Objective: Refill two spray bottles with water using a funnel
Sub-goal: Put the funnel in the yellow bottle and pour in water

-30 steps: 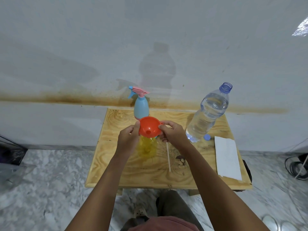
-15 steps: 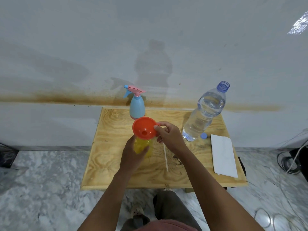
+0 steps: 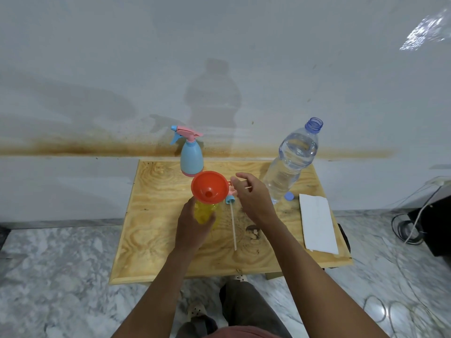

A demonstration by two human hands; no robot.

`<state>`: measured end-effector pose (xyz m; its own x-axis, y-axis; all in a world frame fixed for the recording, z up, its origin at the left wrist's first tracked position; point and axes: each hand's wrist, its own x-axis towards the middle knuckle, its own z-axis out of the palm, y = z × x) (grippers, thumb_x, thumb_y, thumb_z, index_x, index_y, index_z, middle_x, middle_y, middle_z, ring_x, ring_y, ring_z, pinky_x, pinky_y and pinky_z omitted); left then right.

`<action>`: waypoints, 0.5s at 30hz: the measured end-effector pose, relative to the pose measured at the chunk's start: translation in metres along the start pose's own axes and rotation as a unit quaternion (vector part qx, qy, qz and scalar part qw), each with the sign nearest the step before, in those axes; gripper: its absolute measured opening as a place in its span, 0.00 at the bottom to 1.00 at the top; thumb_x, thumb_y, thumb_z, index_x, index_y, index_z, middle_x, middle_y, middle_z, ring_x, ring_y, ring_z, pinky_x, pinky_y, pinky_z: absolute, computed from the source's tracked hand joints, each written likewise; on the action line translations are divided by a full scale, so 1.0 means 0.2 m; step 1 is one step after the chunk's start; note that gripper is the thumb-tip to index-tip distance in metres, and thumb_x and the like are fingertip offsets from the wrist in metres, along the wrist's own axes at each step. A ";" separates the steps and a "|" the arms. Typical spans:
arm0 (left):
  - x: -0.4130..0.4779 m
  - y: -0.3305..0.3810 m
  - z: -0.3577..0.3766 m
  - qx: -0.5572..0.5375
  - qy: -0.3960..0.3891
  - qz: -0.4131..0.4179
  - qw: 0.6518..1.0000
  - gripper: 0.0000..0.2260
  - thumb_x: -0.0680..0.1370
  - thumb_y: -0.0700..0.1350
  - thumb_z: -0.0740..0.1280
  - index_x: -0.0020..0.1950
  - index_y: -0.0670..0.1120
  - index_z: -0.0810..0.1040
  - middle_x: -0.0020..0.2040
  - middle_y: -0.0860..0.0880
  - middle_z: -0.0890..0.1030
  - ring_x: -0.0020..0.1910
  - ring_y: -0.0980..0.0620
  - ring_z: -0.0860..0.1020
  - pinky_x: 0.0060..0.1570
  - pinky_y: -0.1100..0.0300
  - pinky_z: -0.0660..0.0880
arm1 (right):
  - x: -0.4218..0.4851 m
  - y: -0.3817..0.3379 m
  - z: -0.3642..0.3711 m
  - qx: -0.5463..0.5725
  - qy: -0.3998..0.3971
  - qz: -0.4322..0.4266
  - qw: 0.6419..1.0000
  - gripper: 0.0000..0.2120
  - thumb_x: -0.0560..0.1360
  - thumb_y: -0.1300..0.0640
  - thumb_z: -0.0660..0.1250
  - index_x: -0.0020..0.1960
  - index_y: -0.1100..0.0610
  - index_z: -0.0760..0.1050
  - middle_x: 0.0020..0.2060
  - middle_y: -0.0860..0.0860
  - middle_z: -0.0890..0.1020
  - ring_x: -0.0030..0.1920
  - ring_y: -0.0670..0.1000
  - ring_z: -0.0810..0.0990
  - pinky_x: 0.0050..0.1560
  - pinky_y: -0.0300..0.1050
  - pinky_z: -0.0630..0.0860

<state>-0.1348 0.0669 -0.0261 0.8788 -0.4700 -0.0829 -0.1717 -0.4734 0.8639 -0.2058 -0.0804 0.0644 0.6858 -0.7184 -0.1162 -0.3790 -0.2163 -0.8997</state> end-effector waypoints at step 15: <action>-0.03 0.08 0.08 -0.036 0.038 -0.016 0.999 0.29 0.74 0.51 0.75 0.71 0.49 0.68 0.61 0.50 0.78 0.59 0.49 0.76 0.53 0.54 0.75 | 0.08 0.32 -0.45 -0.032 0.219 0.053 0.974 0.42 0.70 0.39 0.74 0.76 0.53 0.60 0.71 0.51 0.67 0.70 0.51 0.69 0.63 0.51 0.71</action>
<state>-0.1493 0.0496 -0.0199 0.9150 -0.3965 -0.0750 -0.1136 -0.4314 0.8950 -0.2747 -0.1641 0.0429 0.3156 -0.9489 -0.0047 -0.4807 -0.1556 -0.8629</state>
